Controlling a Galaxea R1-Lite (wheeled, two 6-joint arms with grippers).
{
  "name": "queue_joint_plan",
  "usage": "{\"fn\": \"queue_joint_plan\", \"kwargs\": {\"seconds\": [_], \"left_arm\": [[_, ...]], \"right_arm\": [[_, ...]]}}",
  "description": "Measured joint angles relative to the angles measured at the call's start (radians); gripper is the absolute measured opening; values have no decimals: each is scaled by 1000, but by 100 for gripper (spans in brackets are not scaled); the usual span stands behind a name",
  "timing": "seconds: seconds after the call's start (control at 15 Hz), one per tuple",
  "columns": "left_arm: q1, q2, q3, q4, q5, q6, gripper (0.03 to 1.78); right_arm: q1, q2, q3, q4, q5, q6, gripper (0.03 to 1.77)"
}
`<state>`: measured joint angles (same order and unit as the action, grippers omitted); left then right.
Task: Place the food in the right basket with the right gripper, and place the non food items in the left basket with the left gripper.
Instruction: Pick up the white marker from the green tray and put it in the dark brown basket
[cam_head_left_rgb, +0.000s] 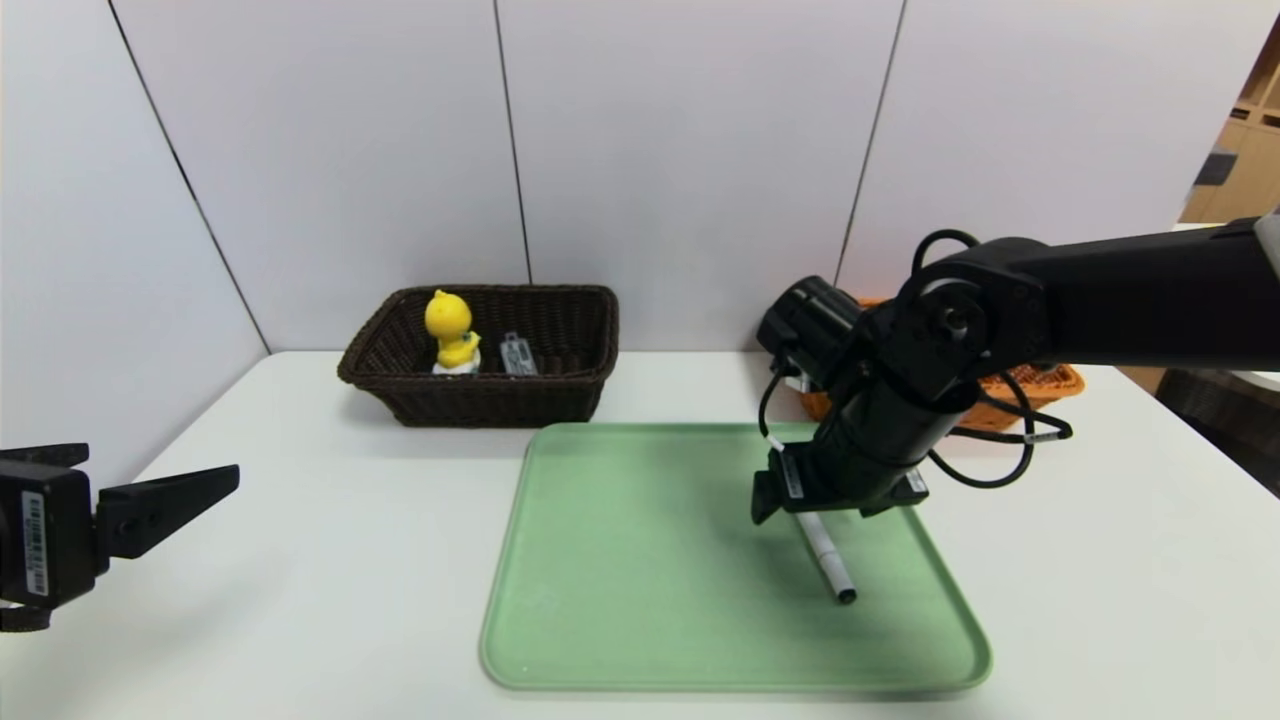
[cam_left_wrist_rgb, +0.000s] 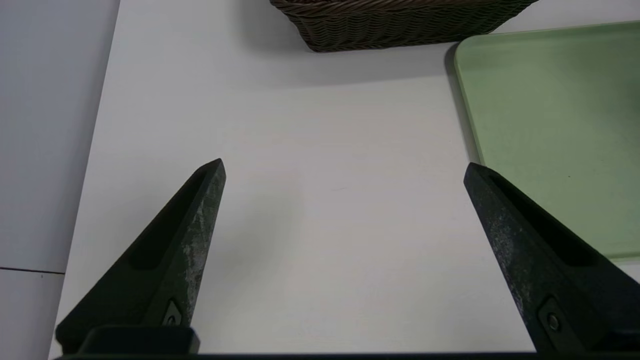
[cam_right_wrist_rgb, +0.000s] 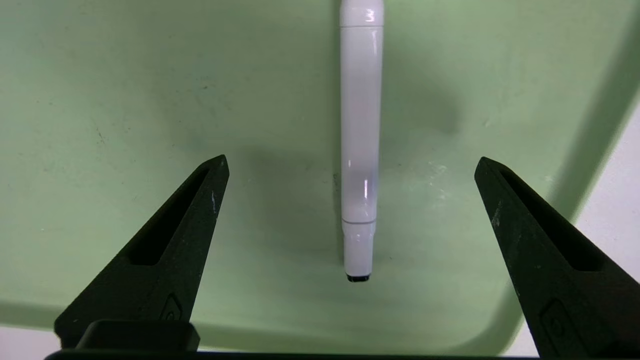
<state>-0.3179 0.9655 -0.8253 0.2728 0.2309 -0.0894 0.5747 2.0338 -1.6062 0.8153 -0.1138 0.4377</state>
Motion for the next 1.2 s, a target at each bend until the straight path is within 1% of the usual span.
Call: {"fn": "queue_joint_plan", "kwargs": {"seconds": [0.33,0.93,1.0,1.13,1.2], "left_arm": [[0,-1,3,0,0,-1,169],[0,4,2,-3,0,0,169],[0,5,2,-3,0,0,169],[0,5,2,-3,1,0,169],[0,6,1,-4,2,0,169]], "right_arm": [[-2,44,-8,1,5,0,170],[-6,54,0,1,3,0,170],[-7,55,2,1,3,0,161],[-10,56,2,0,3,0,127],[-10,56,3,1,5,0,113]]}}
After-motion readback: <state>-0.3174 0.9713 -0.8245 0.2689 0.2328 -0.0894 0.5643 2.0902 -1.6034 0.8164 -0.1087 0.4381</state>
